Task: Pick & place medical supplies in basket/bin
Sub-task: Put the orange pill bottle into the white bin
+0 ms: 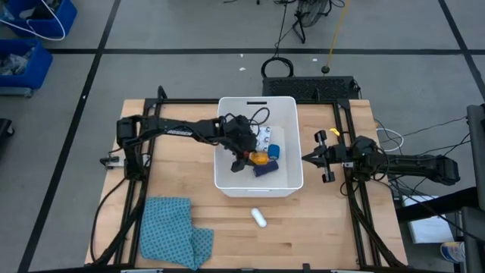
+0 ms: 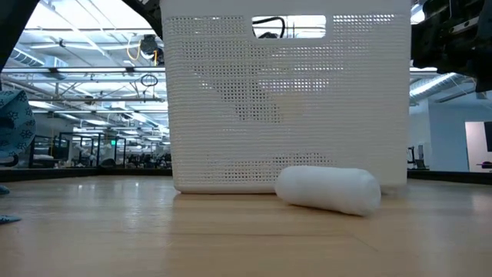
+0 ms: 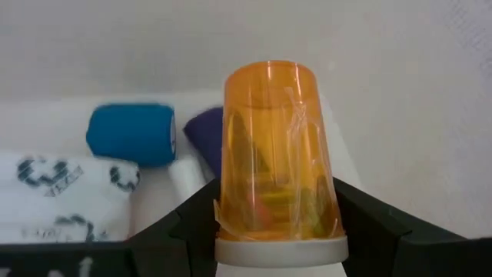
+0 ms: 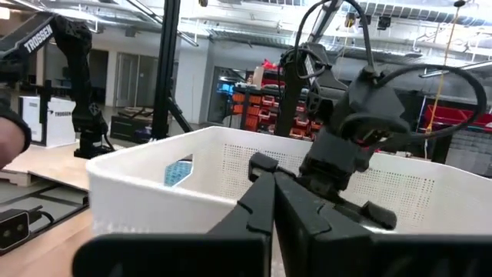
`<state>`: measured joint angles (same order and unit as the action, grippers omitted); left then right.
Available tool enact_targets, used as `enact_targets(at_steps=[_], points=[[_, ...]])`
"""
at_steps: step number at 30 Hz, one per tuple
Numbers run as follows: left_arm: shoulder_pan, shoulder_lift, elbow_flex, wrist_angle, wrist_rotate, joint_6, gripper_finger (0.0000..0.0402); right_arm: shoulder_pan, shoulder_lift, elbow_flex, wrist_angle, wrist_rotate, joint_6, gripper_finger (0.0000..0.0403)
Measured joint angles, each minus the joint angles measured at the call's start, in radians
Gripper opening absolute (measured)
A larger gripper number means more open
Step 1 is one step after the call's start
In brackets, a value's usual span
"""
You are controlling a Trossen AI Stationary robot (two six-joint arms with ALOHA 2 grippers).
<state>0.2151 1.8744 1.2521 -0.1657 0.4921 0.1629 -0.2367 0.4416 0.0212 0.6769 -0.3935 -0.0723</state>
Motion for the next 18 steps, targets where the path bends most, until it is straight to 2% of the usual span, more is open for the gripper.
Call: enact_targets(at_steps=[3, 9, 14, 18], points=[[-0.002, 0.012, 0.065, -0.128, -0.030, 0.034, 0.0202, 0.000, 0.000, 0.000, 0.001, 0.000, -0.001, 0.0000], [-0.027, 0.023, 0.292, -0.351, -0.103, 0.142, 0.0214, 0.000, 0.000, 0.000, 0.010, 0.003, -0.016, 0.0000], [-0.030, 0.059, 0.434, -0.415, -0.109, 0.155, 0.0202, 0.000, -0.001, -0.001, 0.020, 0.006, -0.018, 0.0000], [-0.036, 0.147, 0.498, -0.462, -0.119, 0.172, 0.0202, 0.000, 0.000, -0.001, 0.022, 0.004, -0.018, 0.0000]])
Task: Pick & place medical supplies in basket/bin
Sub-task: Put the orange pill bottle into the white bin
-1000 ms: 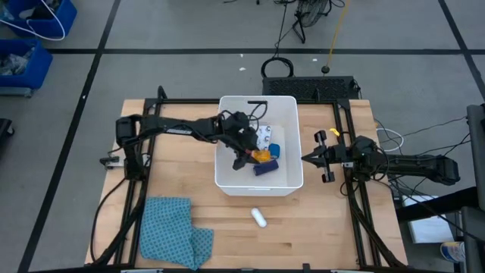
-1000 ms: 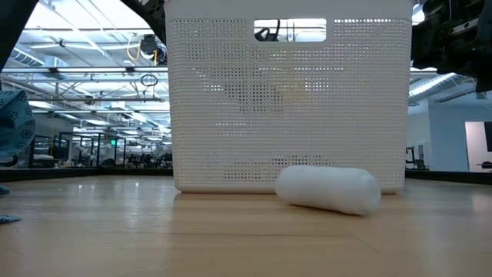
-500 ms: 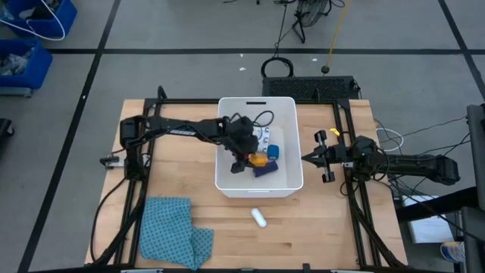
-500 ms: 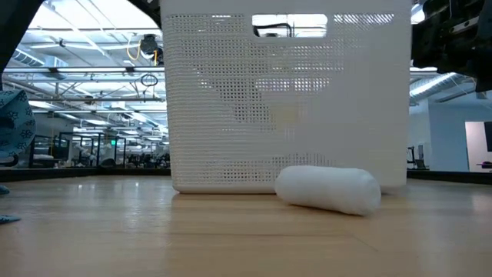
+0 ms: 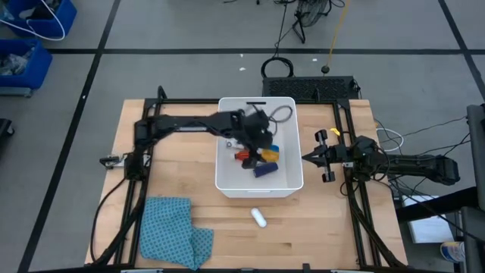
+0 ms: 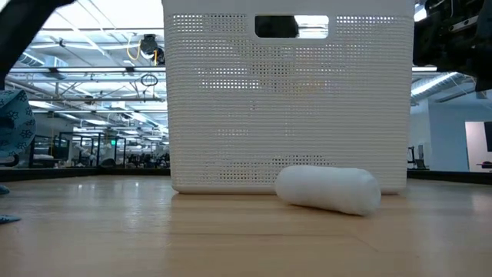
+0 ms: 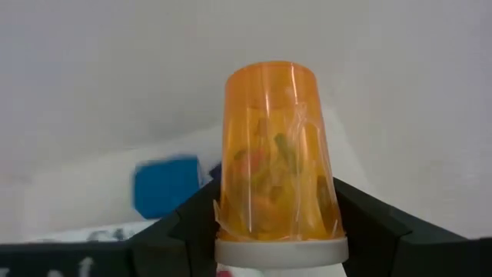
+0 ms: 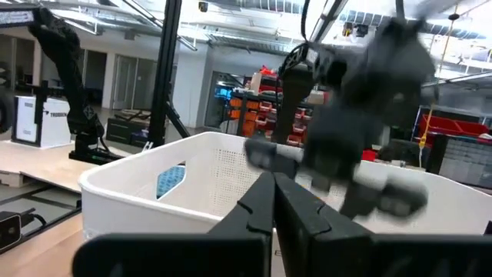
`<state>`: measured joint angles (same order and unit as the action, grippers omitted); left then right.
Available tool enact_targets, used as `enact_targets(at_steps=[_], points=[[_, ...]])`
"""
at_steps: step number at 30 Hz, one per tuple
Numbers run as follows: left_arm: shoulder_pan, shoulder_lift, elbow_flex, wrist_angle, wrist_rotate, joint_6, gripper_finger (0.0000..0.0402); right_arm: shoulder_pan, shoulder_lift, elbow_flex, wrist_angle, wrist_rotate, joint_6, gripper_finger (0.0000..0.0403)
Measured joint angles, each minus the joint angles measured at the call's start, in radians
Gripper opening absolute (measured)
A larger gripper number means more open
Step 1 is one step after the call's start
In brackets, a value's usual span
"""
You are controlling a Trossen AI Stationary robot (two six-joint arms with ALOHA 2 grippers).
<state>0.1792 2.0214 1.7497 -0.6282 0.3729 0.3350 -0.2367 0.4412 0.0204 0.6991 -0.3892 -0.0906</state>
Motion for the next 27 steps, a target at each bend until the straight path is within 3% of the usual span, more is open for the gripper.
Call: enact_targets(at_steps=[10, 27], points=[[-0.070, 0.190, 0.018, -0.074, 0.004, 0.003, 0.0202, 0.000, 0.001, 0.000, -0.007, -0.004, 0.003, 0.0000], [-0.098, 0.212, 0.020, -0.105, 0.031, 0.029, 0.0212, 0.000, 0.001, 0.000, -0.017, -0.004, 0.004, 0.0000]])
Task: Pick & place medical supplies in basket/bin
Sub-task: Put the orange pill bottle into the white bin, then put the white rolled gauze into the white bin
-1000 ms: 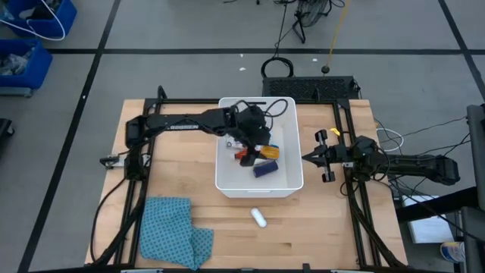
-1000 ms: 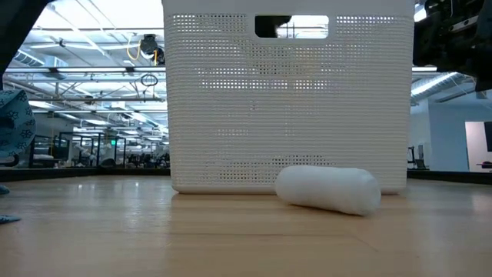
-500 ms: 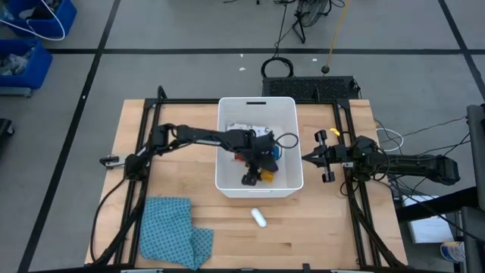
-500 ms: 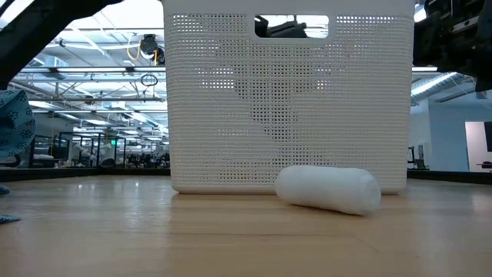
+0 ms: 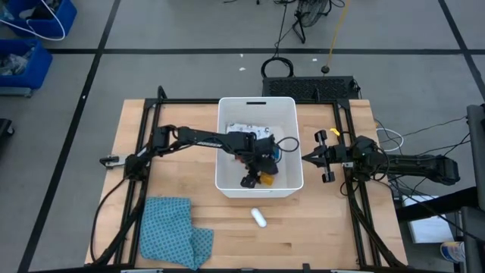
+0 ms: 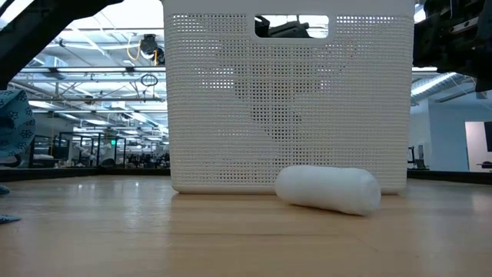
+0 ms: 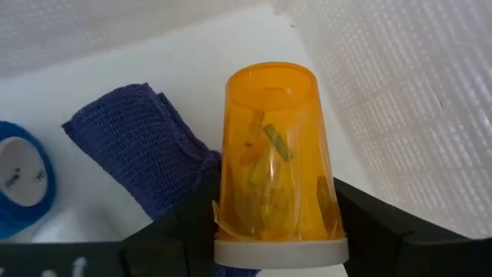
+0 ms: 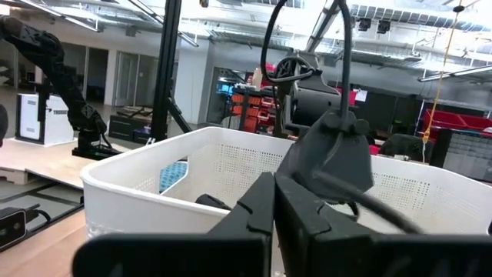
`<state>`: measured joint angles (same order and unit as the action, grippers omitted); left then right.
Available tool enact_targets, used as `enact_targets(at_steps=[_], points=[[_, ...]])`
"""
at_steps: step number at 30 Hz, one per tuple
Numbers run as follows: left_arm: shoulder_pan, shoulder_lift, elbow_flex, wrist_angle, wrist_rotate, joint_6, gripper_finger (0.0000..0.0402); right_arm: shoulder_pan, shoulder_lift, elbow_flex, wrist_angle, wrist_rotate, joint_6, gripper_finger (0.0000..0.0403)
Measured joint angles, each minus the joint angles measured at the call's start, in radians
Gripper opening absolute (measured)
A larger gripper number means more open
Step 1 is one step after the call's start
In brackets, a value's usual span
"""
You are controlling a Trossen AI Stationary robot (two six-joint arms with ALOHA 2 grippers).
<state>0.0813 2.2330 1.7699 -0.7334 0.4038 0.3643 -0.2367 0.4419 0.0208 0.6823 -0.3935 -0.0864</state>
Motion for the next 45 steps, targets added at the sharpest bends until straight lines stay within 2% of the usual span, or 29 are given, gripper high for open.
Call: enact_targets(at_steps=[10, 18, 24, 29, 35, 40, 43, 45], points=[[-0.056, 0.000, -0.001, -0.038, -0.038, 0.040, 0.0206, 0.000, 0.000, 0.001, -0.001, 0.000, -0.001, 0.0000], [-0.055, 0.000, -0.001, -0.028, -0.093, 0.015, 0.0292, 0.000, 0.000, 0.001, -0.001, 0.000, 0.014, 0.0000], [-0.048, -0.032, -0.004, -0.029, -0.161, 0.048, 0.0317, 0.000, 0.000, 0.001, -0.001, 0.000, 0.014, 0.0000], [-0.040, -0.133, -0.004, -0.006, -0.293, 0.103, 0.0309, 0.000, 0.000, 0.000, -0.002, 0.000, 0.014, 0.0000], [-0.008, -0.245, -0.003, -0.002, -0.301, 0.110, 0.0299, 0.000, 0.000, 0.000, -0.004, 0.000, 0.013, 0.0000], [0.031, -0.369, -0.003, -0.066, -0.312, 0.130, 0.0297, 0.000, 0.000, 0.000, -0.013, 0.001, 0.013, 0.0000], [0.054, -0.470, -0.003, -0.144, -0.302, 0.111, 0.0274, 0.000, -0.001, 0.000, -0.024, 0.000, 0.021, 0.0000], [0.064, -0.541, -0.003, -0.220, -0.306, 0.091, 0.0242, 0.000, -0.001, 0.000, -0.028, 0.000, 0.027, 0.0000]])
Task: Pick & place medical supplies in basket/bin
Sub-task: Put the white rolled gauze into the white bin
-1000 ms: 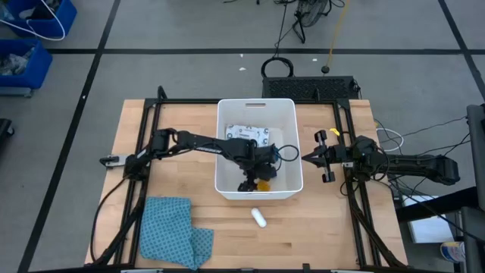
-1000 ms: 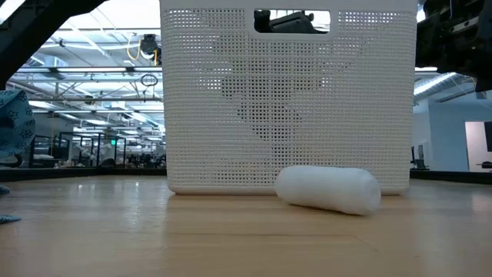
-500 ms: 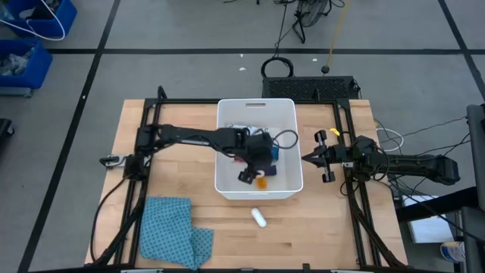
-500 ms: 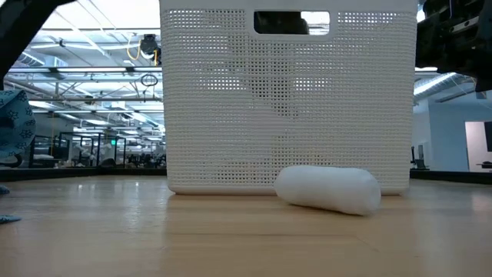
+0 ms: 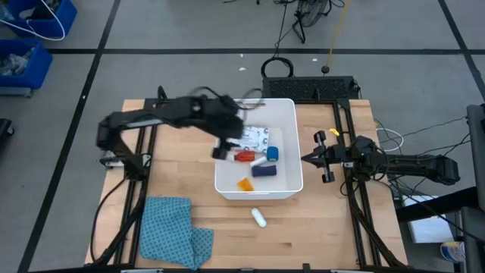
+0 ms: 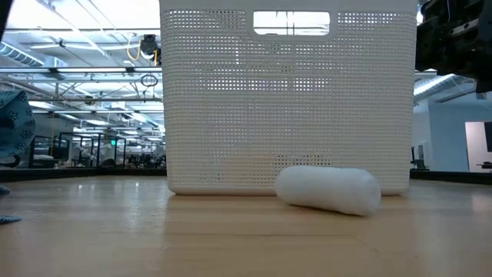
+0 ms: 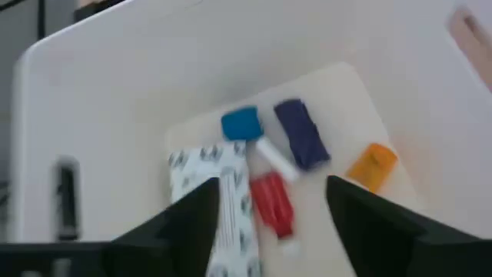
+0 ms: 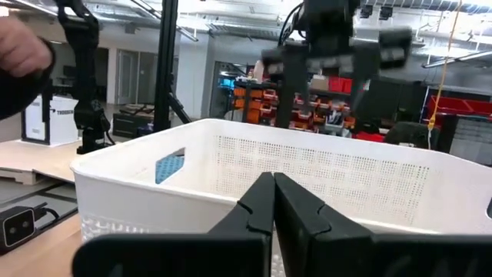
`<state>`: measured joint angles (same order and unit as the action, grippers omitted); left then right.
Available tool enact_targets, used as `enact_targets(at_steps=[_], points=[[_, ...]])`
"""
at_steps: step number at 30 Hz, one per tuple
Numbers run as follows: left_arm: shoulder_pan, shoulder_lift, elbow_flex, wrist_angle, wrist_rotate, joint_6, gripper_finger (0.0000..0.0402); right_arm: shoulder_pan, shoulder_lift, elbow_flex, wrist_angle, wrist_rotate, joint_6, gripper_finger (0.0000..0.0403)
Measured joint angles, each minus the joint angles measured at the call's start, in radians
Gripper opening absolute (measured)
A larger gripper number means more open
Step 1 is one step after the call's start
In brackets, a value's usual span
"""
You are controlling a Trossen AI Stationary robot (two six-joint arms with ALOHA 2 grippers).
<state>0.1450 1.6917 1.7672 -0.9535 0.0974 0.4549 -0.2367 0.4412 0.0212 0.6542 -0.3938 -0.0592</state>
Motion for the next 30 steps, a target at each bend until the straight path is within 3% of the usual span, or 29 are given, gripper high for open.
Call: enact_targets(at_steps=[4, 8, 14, 18, 30], points=[[0.004, -0.136, -0.054, -0.057, 0.023, -0.069, 0.0138, 0.000, 0.000, -0.001, 0.008, 0.000, 0.005, 0.0000], [0.001, -0.300, -0.246, 0.032, 0.084, -0.121, 0.0021, 0.000, 0.000, -0.001, 0.008, 0.000, 0.004, 0.0000], [0.001, -0.585, -0.718, 0.486, 0.085, -0.194, 0.0012, 0.000, 0.000, -0.001, 0.011, 0.039, 0.017, 0.0000], [0.010, -0.702, -0.973, 0.774, 0.086, -0.207, 0.0005, 0.000, 0.000, -0.001, 0.004, 0.057, 0.028, 0.0000], [-0.028, -0.746, -1.431, 1.462, 0.008, -0.334, 0.0003, 0.000, -0.002, 0.039, -0.030, 0.097, 0.037, 0.0000]])
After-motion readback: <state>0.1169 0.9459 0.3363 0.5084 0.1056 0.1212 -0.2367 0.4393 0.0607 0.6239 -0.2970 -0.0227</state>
